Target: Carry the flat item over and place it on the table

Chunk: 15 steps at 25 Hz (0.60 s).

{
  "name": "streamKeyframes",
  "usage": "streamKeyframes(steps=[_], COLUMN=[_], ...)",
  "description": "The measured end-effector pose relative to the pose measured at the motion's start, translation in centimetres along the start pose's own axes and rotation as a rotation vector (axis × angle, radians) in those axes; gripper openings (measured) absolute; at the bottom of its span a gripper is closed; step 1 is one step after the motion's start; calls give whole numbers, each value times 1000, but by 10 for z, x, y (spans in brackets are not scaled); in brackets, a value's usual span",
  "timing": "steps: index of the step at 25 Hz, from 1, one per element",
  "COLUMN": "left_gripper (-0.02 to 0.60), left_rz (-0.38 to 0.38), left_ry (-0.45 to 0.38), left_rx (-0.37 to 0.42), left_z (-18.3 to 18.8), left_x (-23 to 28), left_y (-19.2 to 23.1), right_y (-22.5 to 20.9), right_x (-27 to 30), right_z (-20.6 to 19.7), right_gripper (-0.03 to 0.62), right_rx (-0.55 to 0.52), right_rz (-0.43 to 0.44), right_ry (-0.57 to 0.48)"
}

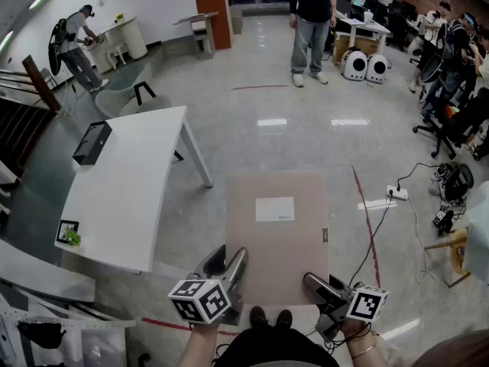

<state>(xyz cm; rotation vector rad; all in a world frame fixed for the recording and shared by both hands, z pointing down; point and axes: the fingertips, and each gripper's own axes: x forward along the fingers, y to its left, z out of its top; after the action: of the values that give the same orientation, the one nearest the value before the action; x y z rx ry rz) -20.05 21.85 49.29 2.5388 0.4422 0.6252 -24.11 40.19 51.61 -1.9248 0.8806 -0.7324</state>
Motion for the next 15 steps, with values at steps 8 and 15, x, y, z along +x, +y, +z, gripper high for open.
streamKeyframes(steps=[8,15], left_gripper=[213,212], left_rz=[13,3], left_ry=[-5,-11], left_rx=[-33,-17], left_z=[3,19], left_x=[0,2], left_y=[25,38], right_y=[0,9], right_x=[24,45], right_z=[-3,-1], right_gripper=[321,324], right_rx=[-18,-32], right_rz=[8,15], right_ry=[11,14])
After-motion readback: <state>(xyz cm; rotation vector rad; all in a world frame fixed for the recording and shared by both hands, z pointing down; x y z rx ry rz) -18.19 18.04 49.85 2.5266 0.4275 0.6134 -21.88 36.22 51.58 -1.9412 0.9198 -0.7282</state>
